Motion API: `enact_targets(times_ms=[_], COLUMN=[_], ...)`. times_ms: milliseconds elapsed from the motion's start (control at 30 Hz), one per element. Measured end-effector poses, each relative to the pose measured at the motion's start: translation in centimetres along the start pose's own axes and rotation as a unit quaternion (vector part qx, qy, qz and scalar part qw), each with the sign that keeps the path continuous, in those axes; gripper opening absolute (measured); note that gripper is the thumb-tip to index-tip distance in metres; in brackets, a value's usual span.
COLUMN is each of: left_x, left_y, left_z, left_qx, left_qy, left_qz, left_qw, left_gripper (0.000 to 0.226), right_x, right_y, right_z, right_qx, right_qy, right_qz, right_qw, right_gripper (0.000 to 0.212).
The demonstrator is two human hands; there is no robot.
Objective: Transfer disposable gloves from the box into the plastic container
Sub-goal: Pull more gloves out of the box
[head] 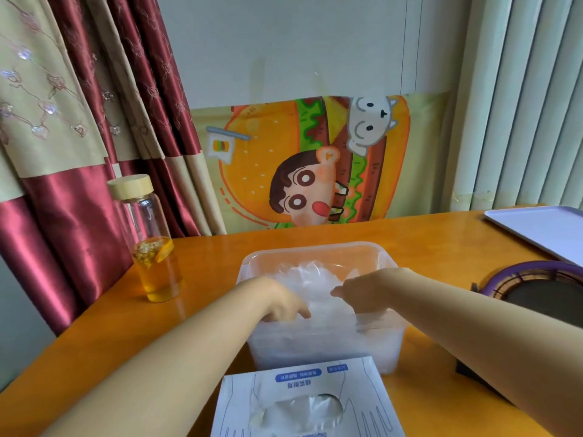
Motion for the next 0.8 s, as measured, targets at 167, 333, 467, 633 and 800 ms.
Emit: enact_targets(times_ms=[167, 333, 467, 633, 800], left_x=[-0.8, -0.3, 1.1, 2.4, -2.1], left_y=[-0.8, 0.5, 3.3, 9.3, 14.9], left_z=[-0.7, -0.4, -1.0, -3.3, -5.2], left_qx=[-0.027, 0.016, -0.02, -0.096, -0.184], left_qy=[0.007, -0.005, 0.066, 0.274, 0.469], left_qz=[-0.036, 0.009, 0.048, 0.139, 0.221], left_qw=[0.999, 1.0, 0.996, 0.947, 0.835], left_gripper=[0.055, 0.046, 0.05, 0.038, 0.024], right_x=[-1.5, -1.5, -0.3, 3.1, 4.4], right_y=[-2.1, -2.7, -1.1, 3.8, 11.4], right_z=[0.5, 0.0, -1.1, -1.5, -3.7], right_qx=[-0.037, -0.017, -0.037, -0.017, 0.095], right_qy=[-0.031, -0.018, -0.028, 0.0, -0.121], right_qz=[-0.044, -0.02, 0.014, 0.165, 0.414], right_qw=[0.998, 0.999, 0.999, 0.986, 0.897], right_gripper=[0.045, 0.046, 0.041, 0.051, 0.018])
Point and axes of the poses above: each hand's wrist, its own y-axis away from the middle knuckle, its own x-axis out of the back of the hand, z = x × y, the point moved 4 cm from there along -y, towards the middle knuckle, and after that the axes turned 9 degrees about y, right-handed, at the moved point
